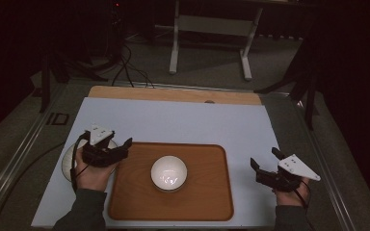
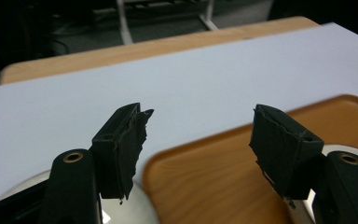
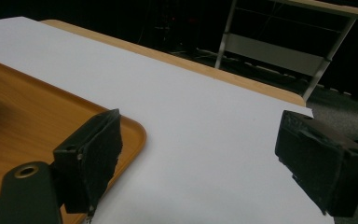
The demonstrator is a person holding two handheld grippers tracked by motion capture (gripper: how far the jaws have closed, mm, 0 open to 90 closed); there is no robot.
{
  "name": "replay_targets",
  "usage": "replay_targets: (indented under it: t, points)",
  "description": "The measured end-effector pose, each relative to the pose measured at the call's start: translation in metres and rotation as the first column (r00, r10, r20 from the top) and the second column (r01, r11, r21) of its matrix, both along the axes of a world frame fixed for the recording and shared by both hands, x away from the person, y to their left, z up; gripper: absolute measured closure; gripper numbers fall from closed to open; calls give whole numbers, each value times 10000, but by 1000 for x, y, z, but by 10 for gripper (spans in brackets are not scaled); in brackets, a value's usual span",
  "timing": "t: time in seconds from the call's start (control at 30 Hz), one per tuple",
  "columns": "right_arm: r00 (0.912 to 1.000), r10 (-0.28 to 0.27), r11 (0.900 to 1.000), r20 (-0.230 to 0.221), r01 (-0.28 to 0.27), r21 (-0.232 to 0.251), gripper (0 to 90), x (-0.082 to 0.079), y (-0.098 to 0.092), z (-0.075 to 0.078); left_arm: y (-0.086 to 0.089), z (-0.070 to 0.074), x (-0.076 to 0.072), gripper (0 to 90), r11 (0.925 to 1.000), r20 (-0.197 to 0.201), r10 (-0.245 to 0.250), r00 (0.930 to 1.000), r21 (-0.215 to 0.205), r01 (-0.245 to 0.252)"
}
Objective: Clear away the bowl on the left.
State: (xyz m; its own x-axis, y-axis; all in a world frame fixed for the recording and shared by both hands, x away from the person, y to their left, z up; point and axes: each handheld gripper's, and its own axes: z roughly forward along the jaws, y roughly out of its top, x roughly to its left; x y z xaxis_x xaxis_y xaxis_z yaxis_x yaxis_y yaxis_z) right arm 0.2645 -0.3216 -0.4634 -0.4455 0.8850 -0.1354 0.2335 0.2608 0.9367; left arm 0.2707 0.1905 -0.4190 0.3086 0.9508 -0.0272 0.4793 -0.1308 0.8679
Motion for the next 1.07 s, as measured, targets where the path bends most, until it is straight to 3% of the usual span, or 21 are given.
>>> replay_targets:
  t: [0.23, 0.7, 1.07]
  points:
    - [10000, -25, 10000, 17, 25, 63, 142, 0, -1, 0, 25, 1, -3, 337, 9988, 327, 498, 9982, -5, -498]
    - [10000, -80, 9997, -31, 80, 228, 142, 0, -3, 0, 64, -10, -8, 310, 9985, 813, 541, 9952, 81, -550]
    - [9996, -288, 9991, -73, 290, 299, 142, 1, -6, -1, 87, -21, -11, 294, 9924, 874, 1203, 9889, -348, -1177]
